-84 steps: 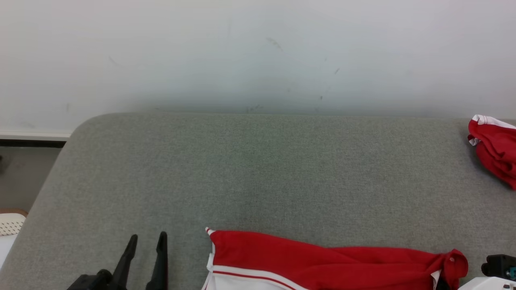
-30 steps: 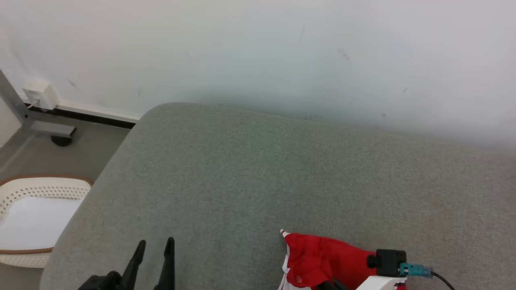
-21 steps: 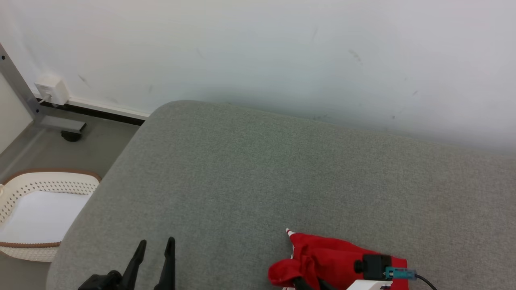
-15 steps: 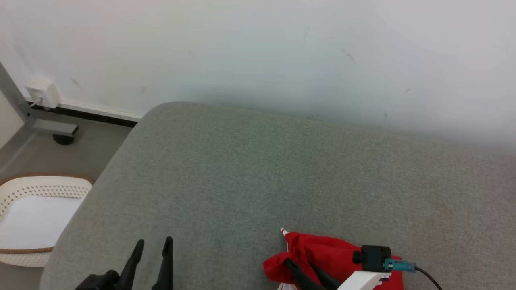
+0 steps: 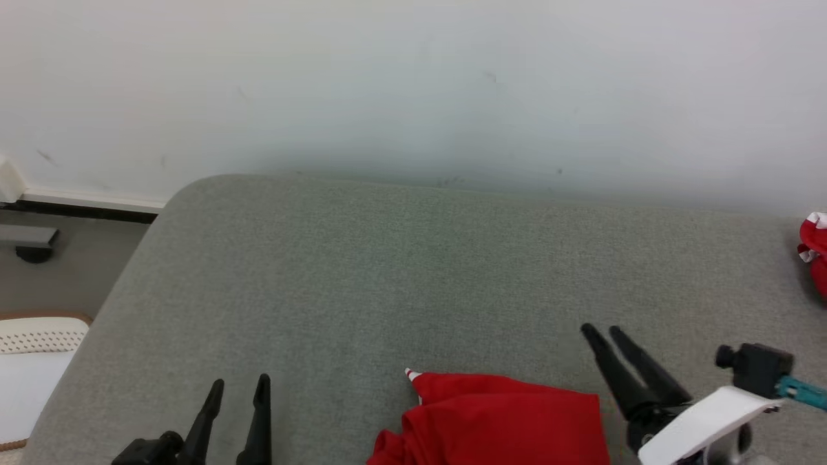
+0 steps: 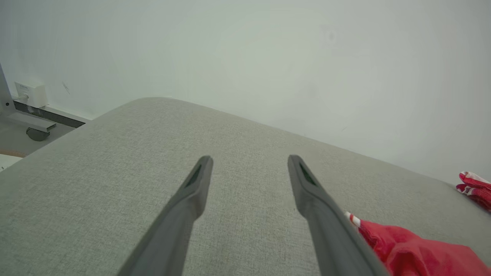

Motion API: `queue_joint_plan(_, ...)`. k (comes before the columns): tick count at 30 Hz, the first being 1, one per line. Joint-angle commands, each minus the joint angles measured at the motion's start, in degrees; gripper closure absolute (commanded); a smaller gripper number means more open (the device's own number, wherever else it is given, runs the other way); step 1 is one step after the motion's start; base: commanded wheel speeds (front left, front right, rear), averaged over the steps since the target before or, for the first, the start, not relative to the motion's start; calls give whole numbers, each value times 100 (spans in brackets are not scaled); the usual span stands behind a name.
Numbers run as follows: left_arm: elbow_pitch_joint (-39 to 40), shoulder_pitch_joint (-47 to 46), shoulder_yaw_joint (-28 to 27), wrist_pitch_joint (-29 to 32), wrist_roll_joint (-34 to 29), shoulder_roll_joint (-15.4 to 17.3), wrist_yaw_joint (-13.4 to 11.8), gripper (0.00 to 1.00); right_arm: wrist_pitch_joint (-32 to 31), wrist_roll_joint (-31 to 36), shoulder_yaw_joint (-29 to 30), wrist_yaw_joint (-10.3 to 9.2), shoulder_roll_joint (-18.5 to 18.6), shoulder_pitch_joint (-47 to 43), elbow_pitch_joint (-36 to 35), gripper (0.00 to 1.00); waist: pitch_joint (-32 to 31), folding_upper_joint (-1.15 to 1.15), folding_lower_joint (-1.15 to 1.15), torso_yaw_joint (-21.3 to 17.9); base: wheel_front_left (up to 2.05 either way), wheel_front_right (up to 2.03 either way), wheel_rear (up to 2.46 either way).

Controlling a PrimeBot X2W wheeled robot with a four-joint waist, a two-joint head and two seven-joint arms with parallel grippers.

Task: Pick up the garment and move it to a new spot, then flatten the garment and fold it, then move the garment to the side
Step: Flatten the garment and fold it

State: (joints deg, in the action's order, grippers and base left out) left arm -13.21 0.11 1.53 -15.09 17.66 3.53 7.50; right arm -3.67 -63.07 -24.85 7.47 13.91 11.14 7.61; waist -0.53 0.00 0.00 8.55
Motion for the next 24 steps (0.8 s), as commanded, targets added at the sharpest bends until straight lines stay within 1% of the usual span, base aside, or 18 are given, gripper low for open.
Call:
queue_joint_plan(1, 39, 23, -35, -6, -21, 1, -4, 0, 123, 218, 123, 2, 159, -92, -120, 0, 8, 0, 0, -85, 0, 0, 0)
queue_joint_plan(5, 154, 48, -110, -6, -32, -14, -4, 0, 624, 892, 585, 2, 445, -238, -338, 0, 14, 0, 0, -255, 0, 0, 0)
queue_joint_plan(7, 224, 42, -154, -6, -49, -22, -4, 0, 870, 1296, 784, 2, 492, -334, -347, 0, 13, 0, 0, -338, 0, 0, 0)
queue_joint_plan(12, 406, 32, -237, -6, -104, -37, -4, 0, 1410, 2282, 1194, 2, 393, -527, -346, 0, 9, 0, 0, -543, 0, 0, 0)
queue_joint_plan(17, 505, 13, -309, -6, -140, -43, -5, 0, 1665, 3216, 1538, 2, 169, -690, -220, 0, -3, 0, 0, -719, 0, 0, 0)
queue_joint_plan(21, 543, -13, -340, -5, -157, -46, -5, 0, 1750, 3746, 1704, 1, -30, -838, -79, 0, -18, 0, 0, -787, 0, 0, 0)
queue_joint_plan(24, 560, 5, -360, -4, -156, -49, -5, 0, 1795, 3856, 1747, 1, -203, -930, -2, 0, -29, 0, 0, -826, 0, 0, 0)
